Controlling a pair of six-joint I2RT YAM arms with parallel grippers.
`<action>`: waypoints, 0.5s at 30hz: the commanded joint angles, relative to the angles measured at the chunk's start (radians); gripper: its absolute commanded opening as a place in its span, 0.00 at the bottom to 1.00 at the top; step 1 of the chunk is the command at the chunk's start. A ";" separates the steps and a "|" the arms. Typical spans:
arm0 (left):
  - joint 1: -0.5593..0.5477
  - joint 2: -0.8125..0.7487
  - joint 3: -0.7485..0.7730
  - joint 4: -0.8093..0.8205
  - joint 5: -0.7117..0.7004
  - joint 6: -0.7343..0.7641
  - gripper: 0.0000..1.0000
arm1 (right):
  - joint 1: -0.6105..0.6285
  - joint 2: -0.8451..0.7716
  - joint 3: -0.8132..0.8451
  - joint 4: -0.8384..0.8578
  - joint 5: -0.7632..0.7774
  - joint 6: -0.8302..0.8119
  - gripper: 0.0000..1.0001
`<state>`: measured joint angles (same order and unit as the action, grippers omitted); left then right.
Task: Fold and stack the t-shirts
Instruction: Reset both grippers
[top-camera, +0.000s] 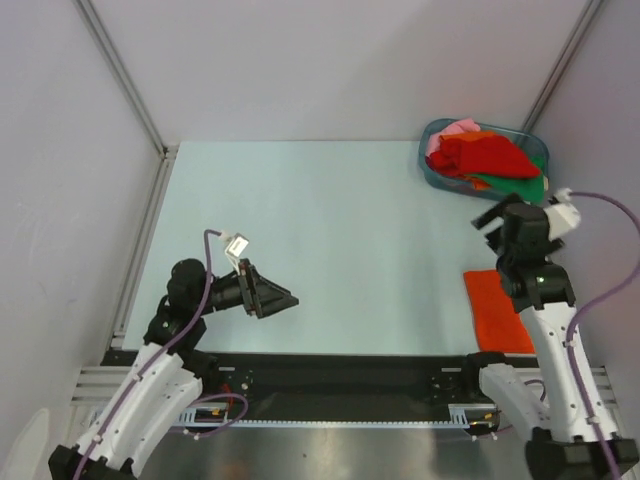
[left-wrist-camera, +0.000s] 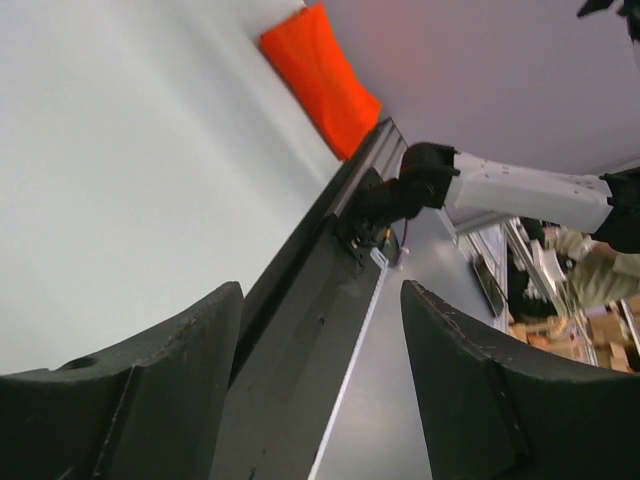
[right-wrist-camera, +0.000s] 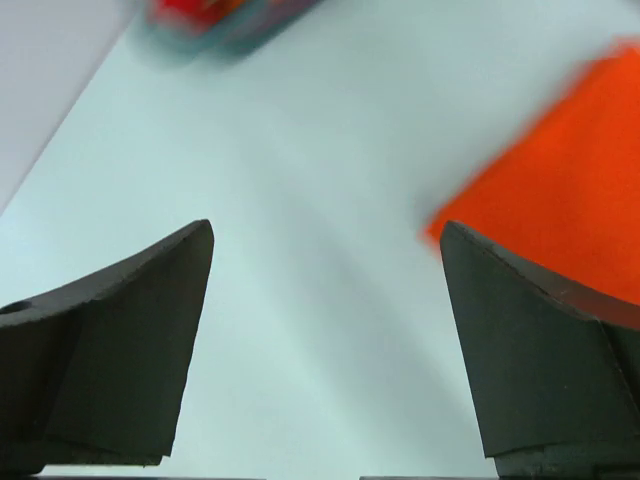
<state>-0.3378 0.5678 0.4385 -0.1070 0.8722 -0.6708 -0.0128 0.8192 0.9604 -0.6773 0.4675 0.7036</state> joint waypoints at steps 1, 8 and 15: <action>0.005 -0.172 -0.081 0.027 -0.110 -0.114 0.72 | 0.328 0.034 0.018 0.065 0.108 -0.013 1.00; 0.003 -0.537 -0.292 -0.003 -0.324 -0.318 0.96 | 0.623 0.213 -0.129 0.312 -0.239 0.034 1.00; 0.005 -0.507 -0.366 0.042 -0.435 -0.356 1.00 | 0.649 0.174 -0.399 0.719 -0.539 0.033 1.00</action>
<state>-0.3378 0.0242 0.0765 -0.1165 0.5167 -0.9947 0.6434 1.0569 0.6262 -0.2413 0.0978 0.7269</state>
